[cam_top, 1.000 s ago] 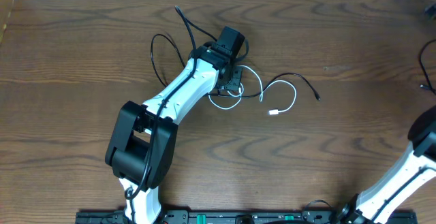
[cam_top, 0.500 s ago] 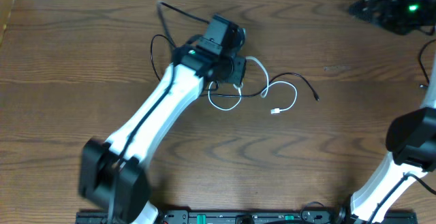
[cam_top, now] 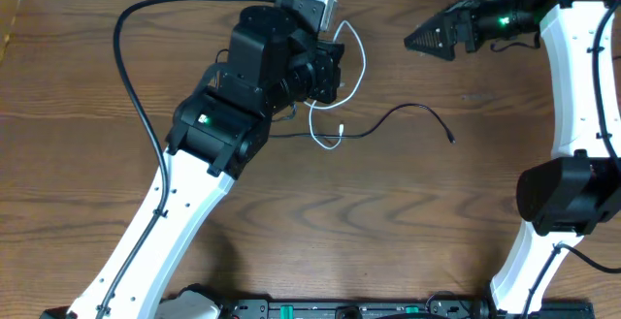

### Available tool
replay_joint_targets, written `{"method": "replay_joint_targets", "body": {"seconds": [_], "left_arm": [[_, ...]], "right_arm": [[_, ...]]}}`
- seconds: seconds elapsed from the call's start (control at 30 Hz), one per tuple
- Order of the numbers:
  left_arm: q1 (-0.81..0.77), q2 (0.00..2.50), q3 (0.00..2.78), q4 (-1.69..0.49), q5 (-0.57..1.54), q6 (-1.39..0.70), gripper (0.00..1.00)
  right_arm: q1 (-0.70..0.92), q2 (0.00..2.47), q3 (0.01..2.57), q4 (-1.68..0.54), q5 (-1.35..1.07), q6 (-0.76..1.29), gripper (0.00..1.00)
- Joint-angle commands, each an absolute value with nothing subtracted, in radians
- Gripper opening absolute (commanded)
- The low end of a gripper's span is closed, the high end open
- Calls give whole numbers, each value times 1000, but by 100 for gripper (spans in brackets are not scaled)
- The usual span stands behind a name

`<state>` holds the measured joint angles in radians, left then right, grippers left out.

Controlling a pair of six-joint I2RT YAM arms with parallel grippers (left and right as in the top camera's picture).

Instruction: Untangle cables

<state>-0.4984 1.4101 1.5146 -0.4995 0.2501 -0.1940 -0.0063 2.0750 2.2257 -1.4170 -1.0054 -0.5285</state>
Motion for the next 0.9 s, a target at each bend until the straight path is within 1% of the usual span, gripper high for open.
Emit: {"method": "replay_joint_targets", "body": {"seconds": [0.0,0.13,0.37,0.53,0.73,0.77,0.87], "left_arm": [[-492,1383,1531,-436,323,-216,8],[-492,1377,1532,-332,424,-249,7],[-492,1377,1532,-180,551,-361,7],[-492,1377,1532,-126,606,-419,7],[-492,1377,1532,-102,621,-448,7],[-492,1377,1532,-102,621,-451,8],[-492,1377,1532,-89,621,-453,8]], "right_arm": [[14,2067,2225,-1452,-1212,-749,99],[36,2047,2225,-1483,-1233,-864,99],[65,1963,2225,-1413,-1242,-875,98],[67,1892,2225,-1329,-1279,-799,94],[89,1849,2225,-1302,-1278,-755,80],[95,1849,2225,-1305,-1277,-752,79],[112,1851,2225,-1318,-1256,-745,80]]}}
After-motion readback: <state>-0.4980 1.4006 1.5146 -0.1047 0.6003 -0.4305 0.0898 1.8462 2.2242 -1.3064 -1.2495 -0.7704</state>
